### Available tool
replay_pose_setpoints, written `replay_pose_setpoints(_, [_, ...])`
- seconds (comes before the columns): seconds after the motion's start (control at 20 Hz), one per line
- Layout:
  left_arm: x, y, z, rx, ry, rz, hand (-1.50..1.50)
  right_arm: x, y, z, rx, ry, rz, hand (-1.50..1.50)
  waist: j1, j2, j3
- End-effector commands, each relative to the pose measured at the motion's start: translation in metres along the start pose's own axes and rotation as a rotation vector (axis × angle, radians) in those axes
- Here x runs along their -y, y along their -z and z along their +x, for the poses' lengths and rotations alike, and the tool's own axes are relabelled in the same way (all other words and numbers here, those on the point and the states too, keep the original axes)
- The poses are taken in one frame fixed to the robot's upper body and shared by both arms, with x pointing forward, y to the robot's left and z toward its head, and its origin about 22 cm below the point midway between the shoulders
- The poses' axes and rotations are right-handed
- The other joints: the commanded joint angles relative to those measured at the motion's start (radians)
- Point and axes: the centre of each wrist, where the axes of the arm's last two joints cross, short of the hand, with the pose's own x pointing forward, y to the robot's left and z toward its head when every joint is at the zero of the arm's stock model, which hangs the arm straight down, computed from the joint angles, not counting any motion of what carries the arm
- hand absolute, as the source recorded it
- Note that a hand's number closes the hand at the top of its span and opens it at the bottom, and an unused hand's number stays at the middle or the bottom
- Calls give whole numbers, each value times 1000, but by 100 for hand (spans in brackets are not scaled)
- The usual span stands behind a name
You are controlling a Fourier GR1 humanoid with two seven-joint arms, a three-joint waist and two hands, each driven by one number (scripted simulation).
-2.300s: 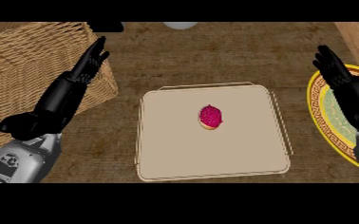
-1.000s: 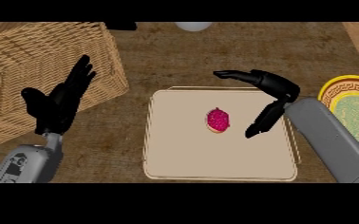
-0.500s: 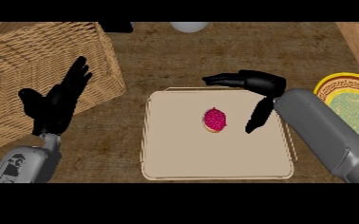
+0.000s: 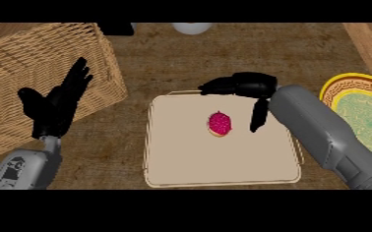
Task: Pick the cupcake from the tray and place it in the plate
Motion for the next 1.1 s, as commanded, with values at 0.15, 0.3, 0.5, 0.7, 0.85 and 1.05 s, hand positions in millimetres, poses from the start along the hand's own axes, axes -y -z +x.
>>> replay_pose_setpoints(0.15, [0,3,-19,-80,-19,1,0,-2,38,5,43,-22,152,-150,-10,6,-10])
replay_pose_setpoints(0.3, [-6,6,-23,-79,-8,-2,0,-13,36,-5,15,-27,170,-150,-9,9,-10])
replay_pose_setpoints(0.5, [5,-16,-39,-81,-7,13,0,-6,47,3,11,-37,196,-150,-12,2,-11])
replay_pose_setpoints(0.7, [8,-3,-14,-81,-7,31,0,-16,59,5,7,-64,171,-150,-20,0,-10])
replay_pose_setpoints(0.85, [7,-8,-24,-72,35,19,0,-28,38,-9,3,-81,164,-150,-19,2,-10])
replay_pose_setpoints(1.05, [-8,-9,-13,-90,-10,15,0,-34,71,2,-1,-123,217,-150,-11,3,-10])
